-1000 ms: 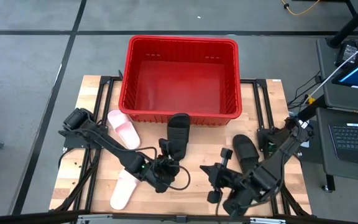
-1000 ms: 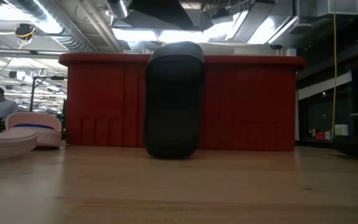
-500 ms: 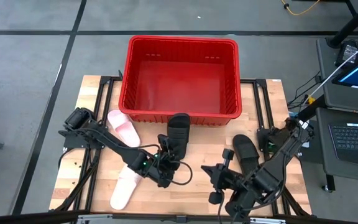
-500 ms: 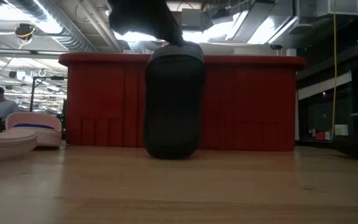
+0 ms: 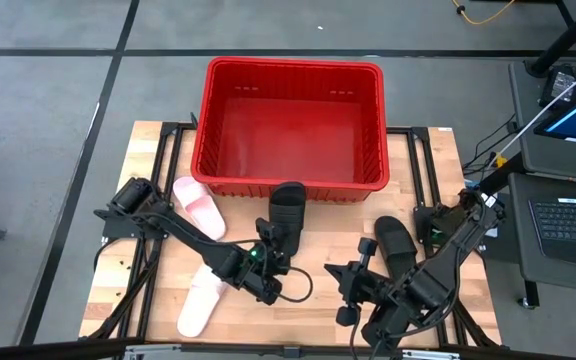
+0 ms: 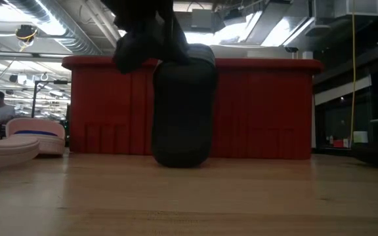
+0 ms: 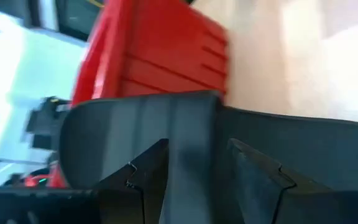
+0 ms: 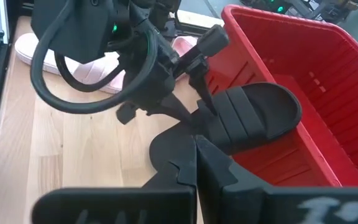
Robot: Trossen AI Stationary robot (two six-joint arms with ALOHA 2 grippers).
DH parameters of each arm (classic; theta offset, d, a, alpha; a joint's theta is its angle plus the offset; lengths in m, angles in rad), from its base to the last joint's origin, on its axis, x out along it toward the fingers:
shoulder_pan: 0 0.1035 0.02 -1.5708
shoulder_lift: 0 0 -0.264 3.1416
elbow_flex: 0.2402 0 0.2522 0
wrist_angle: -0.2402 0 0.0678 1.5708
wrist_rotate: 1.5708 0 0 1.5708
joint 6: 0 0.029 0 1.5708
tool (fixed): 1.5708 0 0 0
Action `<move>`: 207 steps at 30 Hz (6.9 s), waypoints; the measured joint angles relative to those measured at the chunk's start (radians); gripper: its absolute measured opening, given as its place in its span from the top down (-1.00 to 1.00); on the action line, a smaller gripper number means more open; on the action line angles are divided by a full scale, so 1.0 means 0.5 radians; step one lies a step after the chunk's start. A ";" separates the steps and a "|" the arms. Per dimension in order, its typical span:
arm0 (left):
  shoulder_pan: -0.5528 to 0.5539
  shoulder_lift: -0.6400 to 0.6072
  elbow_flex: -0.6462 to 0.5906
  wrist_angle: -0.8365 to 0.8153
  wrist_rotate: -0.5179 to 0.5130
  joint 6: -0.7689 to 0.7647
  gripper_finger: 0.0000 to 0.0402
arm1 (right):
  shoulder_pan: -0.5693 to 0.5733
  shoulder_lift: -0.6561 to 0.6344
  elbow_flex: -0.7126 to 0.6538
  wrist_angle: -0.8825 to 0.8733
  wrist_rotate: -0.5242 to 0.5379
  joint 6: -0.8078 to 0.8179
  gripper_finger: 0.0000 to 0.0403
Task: Pick and place slides into bin
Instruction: Put the left black slide into the red bin
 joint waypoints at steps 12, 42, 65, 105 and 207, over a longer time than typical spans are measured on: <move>0.055 0.003 0.000 0.005 0.029 0.034 0.25 | 0.000 0.001 0.001 0.000 -0.001 0.005 1.00; 0.046 0.026 -0.076 0.031 -0.180 0.331 0.43 | 0.001 0.002 0.001 -0.011 -0.002 -0.061 1.00; -0.107 0.022 -0.079 0.311 -0.291 0.528 0.97 | 0.001 0.002 0.001 -0.016 0.000 -0.102 1.00; 0.066 -0.546 0.764 -0.405 -0.420 0.673 0.97 | -0.296 -0.006 0.560 -0.503 0.188 -0.991 1.00; 2.226 -1.263 -0.768 0.853 1.510 1.438 0.98 | -2.242 -0.735 -0.762 1.704 -1.594 -2.237 0.97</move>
